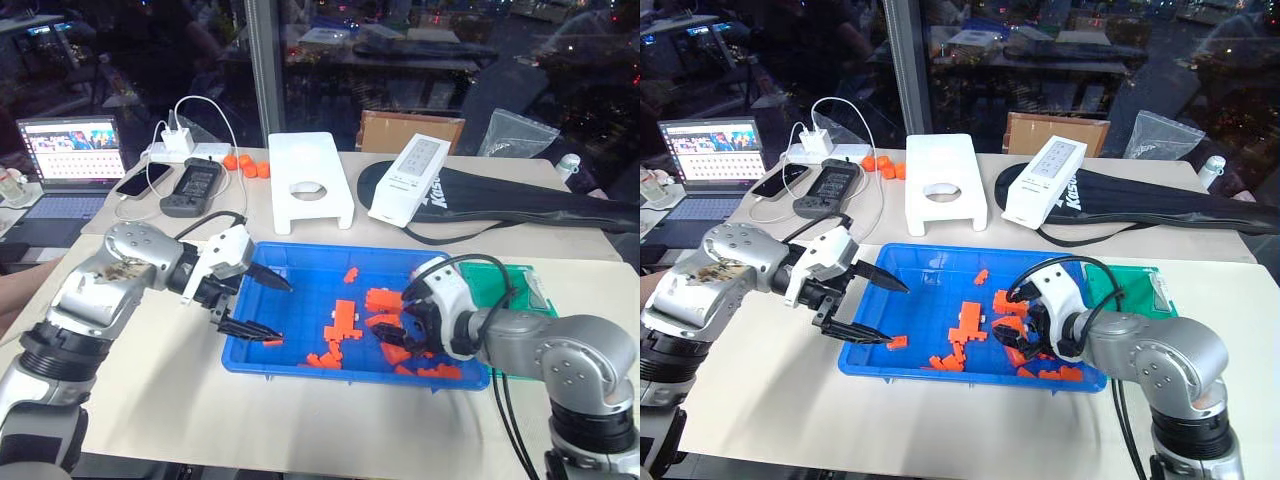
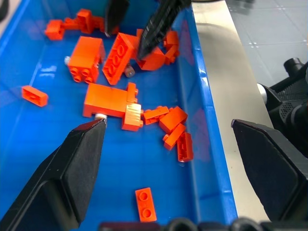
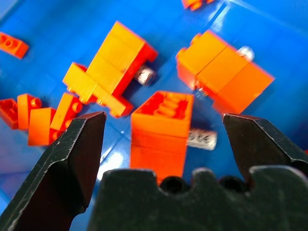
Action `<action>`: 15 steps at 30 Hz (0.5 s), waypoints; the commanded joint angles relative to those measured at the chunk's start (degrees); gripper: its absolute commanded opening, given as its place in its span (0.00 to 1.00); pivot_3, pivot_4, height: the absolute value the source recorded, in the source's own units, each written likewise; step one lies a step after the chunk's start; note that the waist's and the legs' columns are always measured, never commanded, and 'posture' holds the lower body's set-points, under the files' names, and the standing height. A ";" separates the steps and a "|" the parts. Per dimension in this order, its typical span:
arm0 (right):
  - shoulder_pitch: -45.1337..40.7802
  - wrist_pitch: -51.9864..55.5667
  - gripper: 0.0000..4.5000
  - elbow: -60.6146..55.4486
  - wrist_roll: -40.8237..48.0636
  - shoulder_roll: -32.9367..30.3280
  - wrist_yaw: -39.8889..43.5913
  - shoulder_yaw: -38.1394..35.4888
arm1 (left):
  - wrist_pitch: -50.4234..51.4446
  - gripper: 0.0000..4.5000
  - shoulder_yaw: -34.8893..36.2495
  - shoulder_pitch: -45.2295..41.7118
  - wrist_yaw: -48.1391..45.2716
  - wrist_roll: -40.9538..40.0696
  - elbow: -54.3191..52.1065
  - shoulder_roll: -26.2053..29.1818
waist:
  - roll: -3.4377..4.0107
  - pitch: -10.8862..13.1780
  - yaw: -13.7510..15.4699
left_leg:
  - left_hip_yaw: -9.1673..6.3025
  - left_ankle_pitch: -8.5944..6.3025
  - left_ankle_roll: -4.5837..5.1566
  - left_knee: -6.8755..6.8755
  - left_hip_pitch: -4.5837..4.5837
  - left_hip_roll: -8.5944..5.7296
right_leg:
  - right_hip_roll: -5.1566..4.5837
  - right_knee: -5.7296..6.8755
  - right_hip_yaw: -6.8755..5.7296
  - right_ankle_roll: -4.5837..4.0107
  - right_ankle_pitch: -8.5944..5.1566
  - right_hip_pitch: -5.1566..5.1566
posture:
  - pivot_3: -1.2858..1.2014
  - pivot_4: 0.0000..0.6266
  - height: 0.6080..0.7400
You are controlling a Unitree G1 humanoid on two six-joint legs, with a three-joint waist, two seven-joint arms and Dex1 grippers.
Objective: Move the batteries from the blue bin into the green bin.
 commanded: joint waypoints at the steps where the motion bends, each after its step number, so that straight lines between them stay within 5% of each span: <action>1: -0.70 0.65 0.94 -0.94 -1.52 0.34 -0.63 1.33 | 0.01 1.00 1.60 0.22 0.43 -0.41 -1.61 0.67 | 0.00 0.00 -0.08 | 0.00 0.00 0.00 0.00 0.00 0.00 | 0.00 0.01 -0.01 0.01 -0.01 0.00 | 0.52 0.24 0.93; 9: -1.17 0.65 0.39 -2.50 -3.62 -1.74 0.59 1.42 | -0.47 1.00 0.51 -0.81 0.90 0.41 -0.28 -0.39 | 0.00 0.00 -0.11 | -0.01 0.00 0.01 0.00 0.00 0.00 | 0.00 0.01 -0.02 0.01 -0.01 0.00 | 0.52 0.24 0.93; 15: -5.73 0.65 0.39 -3.65 1.48 -10.18 6.14 -3.31 | -1.78 1.00 -0.47 -1.74 0.29 1.77 1.61 -1.61 | 0.03 0.02 -0.13 | -0.02 0.01 0.01 0.02 -0.01 0.00 | 0.00 0.00 -0.03 0.01 -0.01 0.00 | 0.52 0.24 0.93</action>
